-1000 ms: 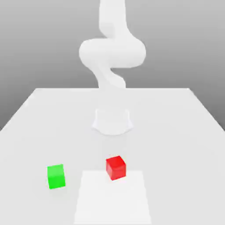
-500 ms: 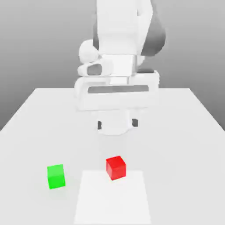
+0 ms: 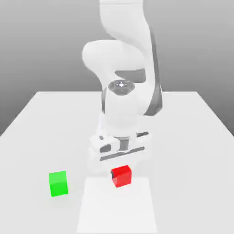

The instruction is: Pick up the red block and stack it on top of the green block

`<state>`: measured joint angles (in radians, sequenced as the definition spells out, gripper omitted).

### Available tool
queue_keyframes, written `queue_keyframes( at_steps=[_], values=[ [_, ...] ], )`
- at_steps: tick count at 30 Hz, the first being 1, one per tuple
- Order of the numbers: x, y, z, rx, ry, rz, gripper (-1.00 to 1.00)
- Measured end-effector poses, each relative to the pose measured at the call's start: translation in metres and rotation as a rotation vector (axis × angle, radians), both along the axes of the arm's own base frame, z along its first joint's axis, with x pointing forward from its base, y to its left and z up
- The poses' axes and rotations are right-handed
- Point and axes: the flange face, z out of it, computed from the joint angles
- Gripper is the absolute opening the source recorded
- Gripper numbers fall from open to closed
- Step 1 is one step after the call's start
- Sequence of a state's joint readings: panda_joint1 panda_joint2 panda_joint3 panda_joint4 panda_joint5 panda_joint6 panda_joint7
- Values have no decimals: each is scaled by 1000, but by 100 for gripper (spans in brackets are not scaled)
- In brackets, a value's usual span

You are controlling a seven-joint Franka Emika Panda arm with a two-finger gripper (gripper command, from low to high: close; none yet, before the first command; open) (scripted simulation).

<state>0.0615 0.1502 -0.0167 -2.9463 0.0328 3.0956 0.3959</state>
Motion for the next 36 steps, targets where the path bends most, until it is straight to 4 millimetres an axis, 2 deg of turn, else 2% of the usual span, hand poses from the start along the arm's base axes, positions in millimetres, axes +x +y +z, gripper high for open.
queue_keyframes(
  at_steps=[1,3,10,12,22,30,32,36],
  values=[
    [0,0,-3,0,0,0,-100],
    [0,0,4,0,0,0,-100],
    [0,0,55,1,0,1,-100],
    [3,-8,63,3,-1,-66,-100],
    [27,-93,83,11,-2,-683,-100],
    [25,-174,98,4,-2,-1197,-100],
    [24,-186,91,3,-2,-1267,-100],
    [25,-190,56,3,-2,-1288,-100]
  ],
)
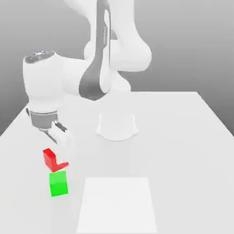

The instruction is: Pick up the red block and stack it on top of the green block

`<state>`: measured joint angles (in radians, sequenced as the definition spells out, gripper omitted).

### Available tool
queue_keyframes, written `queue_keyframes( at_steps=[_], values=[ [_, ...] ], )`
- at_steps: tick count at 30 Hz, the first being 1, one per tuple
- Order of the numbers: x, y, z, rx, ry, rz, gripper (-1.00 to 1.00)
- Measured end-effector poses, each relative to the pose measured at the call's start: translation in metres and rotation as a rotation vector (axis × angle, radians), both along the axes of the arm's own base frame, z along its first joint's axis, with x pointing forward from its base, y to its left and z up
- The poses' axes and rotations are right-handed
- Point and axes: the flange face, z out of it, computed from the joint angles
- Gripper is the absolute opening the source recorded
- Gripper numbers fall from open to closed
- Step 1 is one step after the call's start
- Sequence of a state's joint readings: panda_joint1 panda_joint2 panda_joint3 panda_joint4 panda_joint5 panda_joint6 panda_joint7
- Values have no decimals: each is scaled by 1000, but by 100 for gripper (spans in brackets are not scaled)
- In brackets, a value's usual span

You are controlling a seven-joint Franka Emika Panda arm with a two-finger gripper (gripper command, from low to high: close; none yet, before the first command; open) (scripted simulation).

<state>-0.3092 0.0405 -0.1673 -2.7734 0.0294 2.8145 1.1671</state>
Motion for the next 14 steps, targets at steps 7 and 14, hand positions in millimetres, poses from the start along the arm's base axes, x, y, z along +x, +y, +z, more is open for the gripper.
queue_keyframes(
  at_steps=[7,14],
  values=[
    [-1,0,-17,-2,1,-2,100],
    [-1,-1,26,0,1,-4,100]
  ],
)
